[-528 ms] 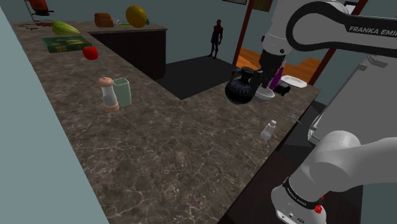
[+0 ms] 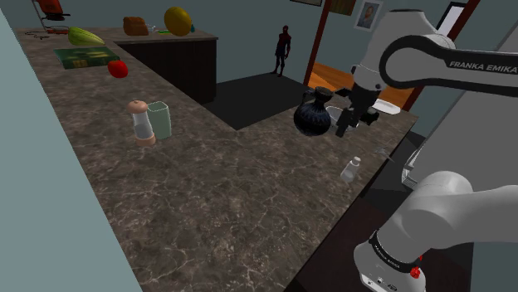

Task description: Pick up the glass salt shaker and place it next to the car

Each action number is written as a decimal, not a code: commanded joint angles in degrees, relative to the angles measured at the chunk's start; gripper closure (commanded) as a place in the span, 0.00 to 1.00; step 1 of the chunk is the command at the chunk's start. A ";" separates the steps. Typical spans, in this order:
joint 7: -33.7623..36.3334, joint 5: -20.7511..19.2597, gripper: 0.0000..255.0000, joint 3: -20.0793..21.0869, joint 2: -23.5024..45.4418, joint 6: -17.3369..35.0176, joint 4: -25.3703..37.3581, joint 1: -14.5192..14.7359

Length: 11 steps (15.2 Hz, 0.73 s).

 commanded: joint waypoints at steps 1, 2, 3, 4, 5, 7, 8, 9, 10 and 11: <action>-2.54 -1.52 0.00 -2.66 -1.20 1.63 -2.81 -1.17; -3.74 -2.32 0.00 -3.99 -1.66 2.52 -4.15 -1.81; -4.97 -3.15 0.00 -5.35 -2.03 3.42 -5.43 -2.50; -6.21 -4.02 0.00 -6.75 -2.29 4.36 -6.64 -3.22; -7.48 -4.92 0.00 -8.17 -2.44 5.33 -7.78 -3.98; -10.06 -6.83 0.00 -11.13 -2.40 7.39 -9.84 -5.56; -11.38 -7.82 0.00 -12.66 -2.19 8.49 -10.76 -6.39; -12.70 -8.83 0.00 -14.23 -1.84 9.64 -11.60 -7.21; -14.05 -9.86 0.00 -15.82 -1.35 10.84 -12.36 -8.03; -14.95 -10.55 0.00 -16.91 -0.94 11.68 -12.82 -8.57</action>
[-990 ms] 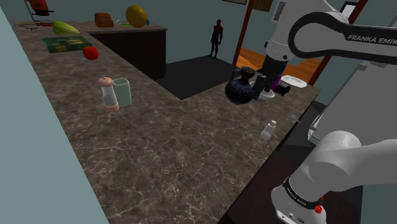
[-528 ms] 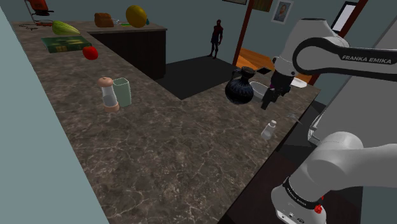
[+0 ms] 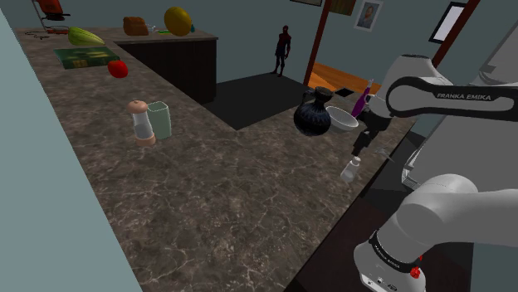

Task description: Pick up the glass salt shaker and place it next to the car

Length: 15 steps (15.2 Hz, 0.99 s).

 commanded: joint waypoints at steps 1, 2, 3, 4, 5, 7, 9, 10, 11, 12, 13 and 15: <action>-1.04 -1.00 0.00 -1.48 0.81 1.96 -1.16 -0.63; -1.02 -1.24 0.00 -1.72 1.16 2.89 -1.76 -0.70; -1.00 -1.47 0.00 -1.98 1.53 3.84 -2.34 -0.77; -0.97 -1.72 0.00 -2.24 1.92 4.80 -2.92 -0.83; -0.95 -1.96 0.00 -2.50 2.35 5.78 -3.48 -0.90; -0.89 -2.46 0.00 -3.03 3.30 7.78 -4.56 -1.02; -0.88 -2.60 0.00 -3.18 3.58 8.37 -4.87 -1.05; -0.88 -2.60 0.00 -3.19 3.59 8.37 -4.87 -1.05; -0.88 -2.60 0.00 -3.19 3.59 8.37 -4.87 -1.05; -0.88 -2.60 0.00 -3.19 3.59 8.37 -4.87 -1.05; -0.88 -2.60 0.00 -3.19 3.59 8.37 -4.87 -1.05; -0.88 -2.60 0.00 -3.18 3.59 8.36 -4.86 -1.05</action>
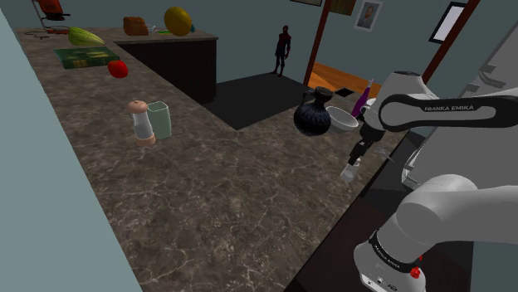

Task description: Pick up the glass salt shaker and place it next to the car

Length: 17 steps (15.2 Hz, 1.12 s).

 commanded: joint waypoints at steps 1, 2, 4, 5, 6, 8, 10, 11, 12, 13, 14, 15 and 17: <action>0.00 0.00 1.00 0.00 0.00 0.00 0.00 0.00; 0.00 0.00 1.00 0.00 0.00 0.00 0.00 0.00; 0.00 0.00 1.00 0.00 0.00 0.00 0.00 0.00; 0.00 0.00 1.00 0.00 0.00 0.00 0.00 0.00; 0.00 0.00 1.00 0.00 0.00 0.00 0.00 0.00; 0.00 0.00 1.00 0.00 0.00 0.01 0.00 0.00; 0.00 -0.01 1.00 -0.01 0.01 0.01 -0.01 0.00; -0.01 0.25 1.00 0.27 -0.50 -1.01 0.52 0.07; -0.03 0.51 1.00 0.54 -0.94 -2.00 1.08 0.15; -0.04 0.76 1.00 0.81 -1.37 -2.97 1.64 0.22; -0.05 1.02 1.00 1.08 -1.77 -3.94 2.22 0.30; -0.06 1.26 1.00 1.34 -2.14 -4.88 2.80 0.39; -0.09 1.75 1.00 1.85 -2.80 -6.73 4.01 0.55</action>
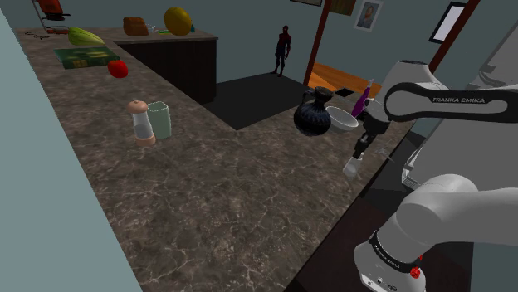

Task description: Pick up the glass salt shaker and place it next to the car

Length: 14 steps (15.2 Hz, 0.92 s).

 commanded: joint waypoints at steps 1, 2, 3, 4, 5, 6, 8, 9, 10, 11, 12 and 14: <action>-0.11 0.43 1.00 0.47 -0.80 -2.00 1.20 0.07; -0.13 0.66 1.00 0.72 -1.07 -2.89 1.84 0.16; -0.14 0.89 1.00 0.96 -1.31 -3.77 2.48 0.25; -0.15 1.12 1.00 1.20 -1.53 -4.63 3.13 0.33; -0.16 1.35 1.00 1.43 -1.72 -5.48 3.79 0.42; -0.17 1.57 1.00 1.65 -1.90 -6.32 4.46 0.51; -0.20 2.00 1.00 2.10 -2.18 -7.96 5.83 0.69; -0.22 2.21 1.00 2.32 -2.29 -8.77 6.53 0.77; -0.23 2.41 1.00 2.53 -2.39 -9.57 7.24 0.86; -0.24 2.61 1.00 2.73 -2.46 -10.35 7.96 0.95; -0.26 2.81 1.00 2.93 -2.52 -11.13 8.69 1.04; -0.29 3.19 1.00 3.33 -2.58 -12.66 10.16 1.22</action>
